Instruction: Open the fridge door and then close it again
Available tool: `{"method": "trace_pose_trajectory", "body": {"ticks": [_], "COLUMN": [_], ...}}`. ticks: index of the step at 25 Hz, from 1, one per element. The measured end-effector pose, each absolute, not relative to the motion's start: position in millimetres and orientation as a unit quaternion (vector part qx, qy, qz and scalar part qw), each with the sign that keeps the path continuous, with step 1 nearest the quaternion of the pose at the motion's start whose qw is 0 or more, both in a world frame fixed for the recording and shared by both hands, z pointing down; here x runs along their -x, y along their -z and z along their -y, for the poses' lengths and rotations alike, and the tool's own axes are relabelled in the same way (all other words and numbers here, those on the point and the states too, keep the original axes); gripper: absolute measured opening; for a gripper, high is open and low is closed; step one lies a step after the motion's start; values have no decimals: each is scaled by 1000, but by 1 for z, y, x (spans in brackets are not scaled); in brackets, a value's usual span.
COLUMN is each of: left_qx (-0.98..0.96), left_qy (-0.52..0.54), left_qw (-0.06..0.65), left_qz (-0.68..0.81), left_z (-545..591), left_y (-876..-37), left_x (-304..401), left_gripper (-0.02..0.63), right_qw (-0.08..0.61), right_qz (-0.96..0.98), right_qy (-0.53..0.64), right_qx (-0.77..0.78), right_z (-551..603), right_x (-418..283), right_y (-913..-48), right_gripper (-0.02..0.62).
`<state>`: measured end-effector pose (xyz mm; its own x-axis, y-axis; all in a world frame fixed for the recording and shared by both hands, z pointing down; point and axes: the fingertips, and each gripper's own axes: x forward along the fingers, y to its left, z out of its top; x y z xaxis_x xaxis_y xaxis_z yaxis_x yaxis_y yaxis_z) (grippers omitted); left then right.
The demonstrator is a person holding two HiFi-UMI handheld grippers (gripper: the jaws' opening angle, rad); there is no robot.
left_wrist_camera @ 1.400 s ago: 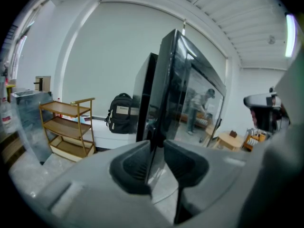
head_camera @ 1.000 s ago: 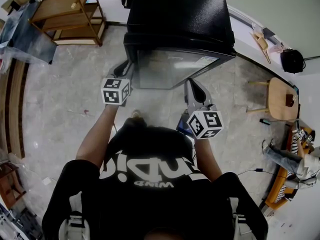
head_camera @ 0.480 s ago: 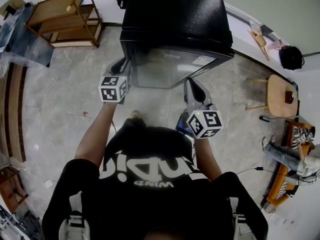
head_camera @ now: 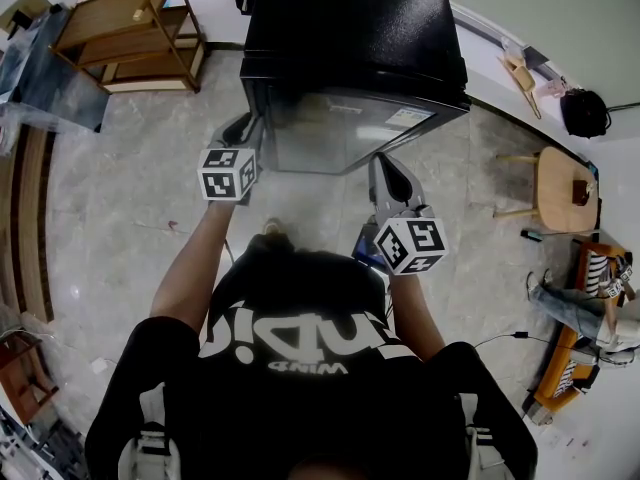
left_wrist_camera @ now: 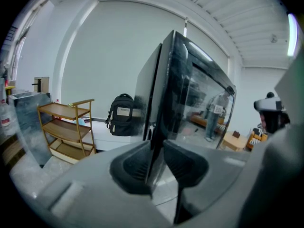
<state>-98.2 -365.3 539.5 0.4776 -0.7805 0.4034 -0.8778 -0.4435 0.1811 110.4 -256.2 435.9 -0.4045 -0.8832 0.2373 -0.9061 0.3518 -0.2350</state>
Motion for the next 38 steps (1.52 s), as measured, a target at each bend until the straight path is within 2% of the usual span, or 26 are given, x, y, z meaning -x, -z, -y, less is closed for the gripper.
{"method": "trace_pose_trajectory", "body": {"ticks": [5,13,23,38], "left_qx": [-835,-845,-862,-867], "left_qy": [-131,-98,-51,-7], "left_qw": [192,175,151,86], "left_qz": [498,496,481,491], "left_z": [361,338,278,215], "left_y": [-535,-483,-419,-386], "left_x": [103,117,109,110], "left_gripper": [91,101,2,2], "right_qw": [34,26,11,0], "right_qz": [820,818,819,843], "right_qy": [-164,-152,-139,-117], "right_qx": [-547,-554,-557,-525], "right_z": [250,243,221,195], "right_x": [-113,-124,-137,-116], "right_y": [-434,-425,-408,-391], "right_gripper": [-2,-2,-2,-2]}}
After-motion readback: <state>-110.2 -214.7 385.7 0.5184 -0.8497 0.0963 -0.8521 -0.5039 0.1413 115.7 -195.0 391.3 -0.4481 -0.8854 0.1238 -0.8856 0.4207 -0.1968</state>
